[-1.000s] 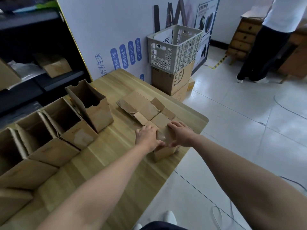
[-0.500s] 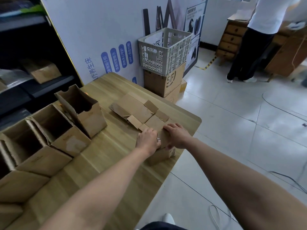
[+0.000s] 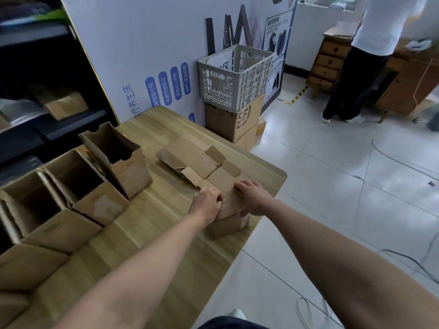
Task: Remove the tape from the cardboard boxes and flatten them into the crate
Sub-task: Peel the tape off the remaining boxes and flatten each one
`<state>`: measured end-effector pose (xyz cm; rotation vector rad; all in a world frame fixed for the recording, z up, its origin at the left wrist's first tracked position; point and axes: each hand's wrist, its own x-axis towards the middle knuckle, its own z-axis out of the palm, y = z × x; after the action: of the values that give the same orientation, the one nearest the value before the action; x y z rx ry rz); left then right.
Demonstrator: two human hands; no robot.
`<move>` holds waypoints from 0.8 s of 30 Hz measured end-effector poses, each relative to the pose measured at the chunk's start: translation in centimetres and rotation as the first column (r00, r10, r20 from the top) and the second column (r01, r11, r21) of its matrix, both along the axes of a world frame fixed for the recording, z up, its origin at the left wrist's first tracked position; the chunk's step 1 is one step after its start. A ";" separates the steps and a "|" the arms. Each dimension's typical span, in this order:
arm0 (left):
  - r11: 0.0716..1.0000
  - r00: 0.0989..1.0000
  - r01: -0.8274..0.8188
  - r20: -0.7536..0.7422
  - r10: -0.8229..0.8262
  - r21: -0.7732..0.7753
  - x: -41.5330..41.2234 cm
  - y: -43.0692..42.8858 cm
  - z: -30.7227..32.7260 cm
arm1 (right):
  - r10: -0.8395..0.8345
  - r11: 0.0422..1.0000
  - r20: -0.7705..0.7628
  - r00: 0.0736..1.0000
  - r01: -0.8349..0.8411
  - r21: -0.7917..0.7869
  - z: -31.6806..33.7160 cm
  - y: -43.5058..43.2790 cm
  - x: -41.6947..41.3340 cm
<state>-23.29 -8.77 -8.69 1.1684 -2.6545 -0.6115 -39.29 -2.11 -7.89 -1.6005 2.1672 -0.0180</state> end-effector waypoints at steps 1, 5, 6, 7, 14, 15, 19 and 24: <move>1.000 1.000 0.009 0.019 -0.008 -0.011 -0.1 0.0 0.0 | -0.004 1.000 -0.005 1.000 0.004 0.001 0.0 0.1 0.0; 0.999 0.997 0.042 0.061 -0.041 -0.010 -0.3 0.1 0.0 | -0.006 1.000 -0.017 1.000 0.006 0.010 0.0 0.3 0.0; 0.999 0.997 0.048 0.059 -0.048 0.000 -0.3 0.1 0.0 | -0.006 1.000 -0.019 1.000 0.006 0.009 0.0 0.4 0.0; 0.999 0.997 0.052 0.050 -0.053 0.014 -0.2 0.0 -0.1 | -0.007 1.000 -0.021 1.000 0.007 0.008 0.0 0.4 0.0; 0.995 0.994 -0.067 -0.086 0.074 0.080 0.4 -0.1 0.0 | -0.007 1.000 -0.014 1.000 0.007 0.013 0.8 0.0 1.0; 0.995 0.994 -0.073 -0.072 0.078 0.065 0.3 -0.1 0.0 | -0.006 1.000 -0.019 1.000 0.006 0.010 0.8 0.0 1.1; 0.999 1.000 -0.002 0.011 0.002 -0.032 -0.3 0.2 -0.1 | -0.021 1.000 -0.023 1.000 0.021 0.016 0.7 0.2 1.0; 0.985 0.978 0.131 0.180 -0.108 -0.116 -0.3 0.3 -0.7 | -0.014 1.000 -0.022 1.000 0.014 0.012 0.5 0.6 0.9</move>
<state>-23.58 -8.46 -9.35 1.0776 -2.8778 -0.3666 -38.38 -1.50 -7.37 -1.5856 2.1910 0.0089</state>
